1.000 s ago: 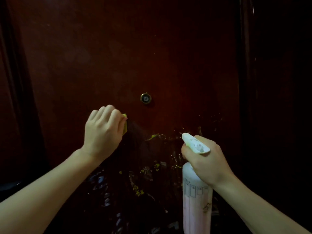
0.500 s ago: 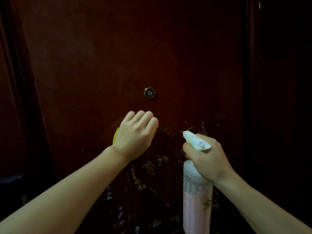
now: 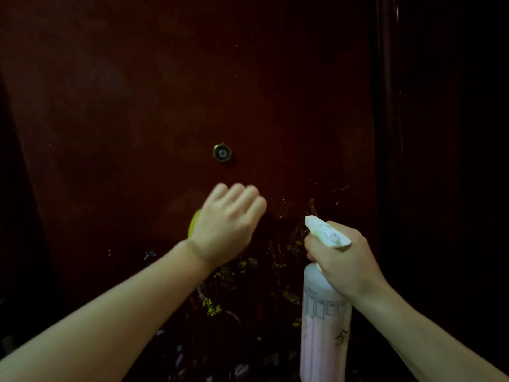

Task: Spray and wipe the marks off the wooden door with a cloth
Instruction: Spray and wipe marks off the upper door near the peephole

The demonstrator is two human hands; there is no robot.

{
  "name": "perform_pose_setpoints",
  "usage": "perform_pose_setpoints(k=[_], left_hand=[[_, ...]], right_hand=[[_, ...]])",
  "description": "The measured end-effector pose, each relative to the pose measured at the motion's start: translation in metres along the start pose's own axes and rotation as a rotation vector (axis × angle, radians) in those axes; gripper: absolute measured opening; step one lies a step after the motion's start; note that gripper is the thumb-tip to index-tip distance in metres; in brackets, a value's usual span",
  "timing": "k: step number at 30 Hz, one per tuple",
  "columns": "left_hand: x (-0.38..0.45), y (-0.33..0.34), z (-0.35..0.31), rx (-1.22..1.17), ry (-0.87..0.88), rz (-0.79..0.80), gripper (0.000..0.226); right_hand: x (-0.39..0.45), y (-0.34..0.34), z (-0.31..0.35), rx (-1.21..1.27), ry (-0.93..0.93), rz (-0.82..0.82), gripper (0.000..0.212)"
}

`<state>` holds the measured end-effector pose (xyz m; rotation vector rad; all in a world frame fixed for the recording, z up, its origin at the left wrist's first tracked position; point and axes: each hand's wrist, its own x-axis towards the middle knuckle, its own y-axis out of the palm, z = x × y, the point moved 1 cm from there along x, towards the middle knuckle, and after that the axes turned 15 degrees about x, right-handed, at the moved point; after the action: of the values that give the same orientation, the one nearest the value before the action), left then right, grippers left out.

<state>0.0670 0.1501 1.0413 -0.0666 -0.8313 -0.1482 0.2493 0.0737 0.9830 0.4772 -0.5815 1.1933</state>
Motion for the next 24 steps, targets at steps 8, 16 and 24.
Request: perform_pose_setpoints(k=[8,16,24], left_hand=[[0.035,0.002,0.018,0.037,-0.099,-0.056,0.016],[0.029,0.008,-0.020,-0.005,0.033,-0.075,0.012],[0.092,0.008,-0.013,-0.005,-0.204,-0.058,0.013]], right_hand=[[0.002,-0.013,0.003,-0.012,-0.011,-0.027,0.029],[0.000,-0.031,-0.003,0.013,0.030,-0.022,0.031],[0.000,-0.042,-0.003,-0.025,0.022,-0.017,0.029]])
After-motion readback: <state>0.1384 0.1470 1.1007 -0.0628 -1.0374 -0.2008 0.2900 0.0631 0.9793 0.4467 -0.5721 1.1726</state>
